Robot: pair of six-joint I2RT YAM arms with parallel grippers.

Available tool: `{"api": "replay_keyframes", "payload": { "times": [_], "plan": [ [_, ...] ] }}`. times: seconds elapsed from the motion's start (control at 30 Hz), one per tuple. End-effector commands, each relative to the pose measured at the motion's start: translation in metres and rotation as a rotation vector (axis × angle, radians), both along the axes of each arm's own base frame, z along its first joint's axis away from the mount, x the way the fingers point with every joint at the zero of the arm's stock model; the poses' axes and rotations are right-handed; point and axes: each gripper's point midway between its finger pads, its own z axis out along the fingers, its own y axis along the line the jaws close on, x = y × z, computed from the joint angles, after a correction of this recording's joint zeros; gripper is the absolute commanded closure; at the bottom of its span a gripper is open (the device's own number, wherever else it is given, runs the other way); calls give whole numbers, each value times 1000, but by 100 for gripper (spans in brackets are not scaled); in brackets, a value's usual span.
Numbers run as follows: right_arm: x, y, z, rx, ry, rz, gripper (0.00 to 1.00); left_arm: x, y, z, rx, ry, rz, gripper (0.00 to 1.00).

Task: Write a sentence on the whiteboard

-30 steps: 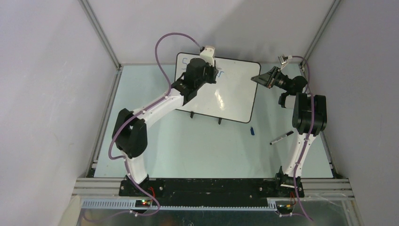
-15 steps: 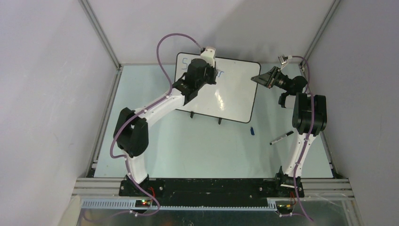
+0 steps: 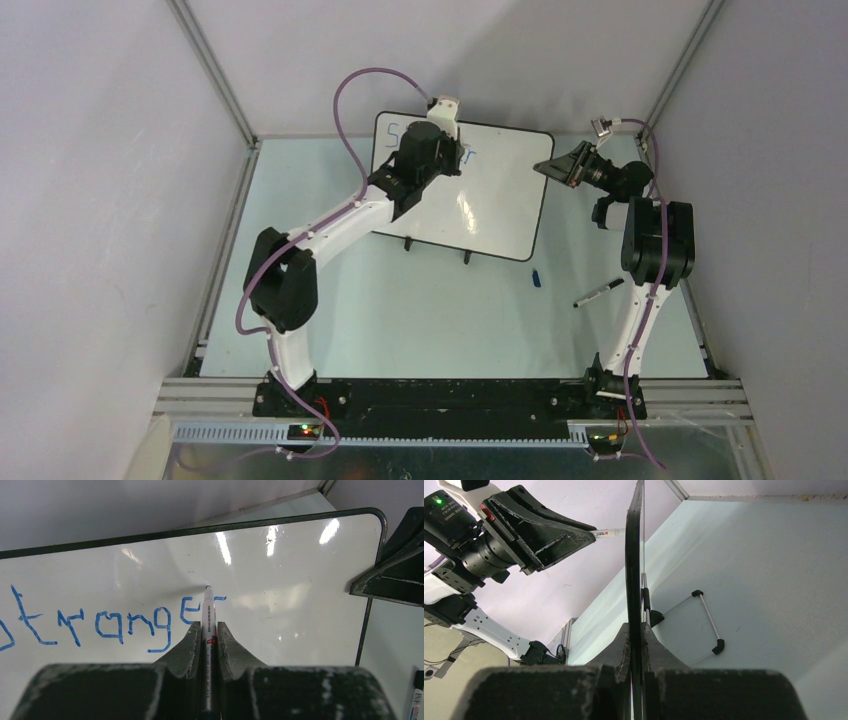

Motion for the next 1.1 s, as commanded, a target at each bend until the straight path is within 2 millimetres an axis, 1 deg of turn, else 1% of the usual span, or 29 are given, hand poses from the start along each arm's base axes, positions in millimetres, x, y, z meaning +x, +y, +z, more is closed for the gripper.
{"api": "replay_keyframes", "payload": {
  "times": [0.0, 0.17, 0.23, 0.3, 0.5, 0.63, 0.8, 1.0, 1.07],
  "plan": [
    [-10, -1, 36, -6, -82, 5, 100, 4, 2, 17, -3, -38, 7, 100],
    [-10, -1, 37, -6, -82, 4, 100, -1, 2, 13, -13, -31, -2, 100],
    [-10, -1, 36, -6, -81, 4, 100, -4, 3, 8, -11, -21, -4, 100],
    [-10, -1, 36, -4, -81, 3, 100, -5, 4, 9, -16, -24, -5, 100],
    [-10, -2, 36, -4, -81, -1, 100, -11, 5, 4, -15, -16, -7, 100],
    [-10, -2, 36, -4, -83, -3, 100, -13, 6, 6, -19, -20, -8, 100],
    [-10, -2, 36, -2, -81, -4, 100, -16, 7, 16, -34, -38, -11, 100],
    [-9, -3, 36, -2, -80, -6, 100, -22, 10, 48, -72, -87, -21, 100],
    [-9, -3, 36, -3, -82, -6, 100, -26, 13, 55, -81, -98, -24, 100]
  ]
}}
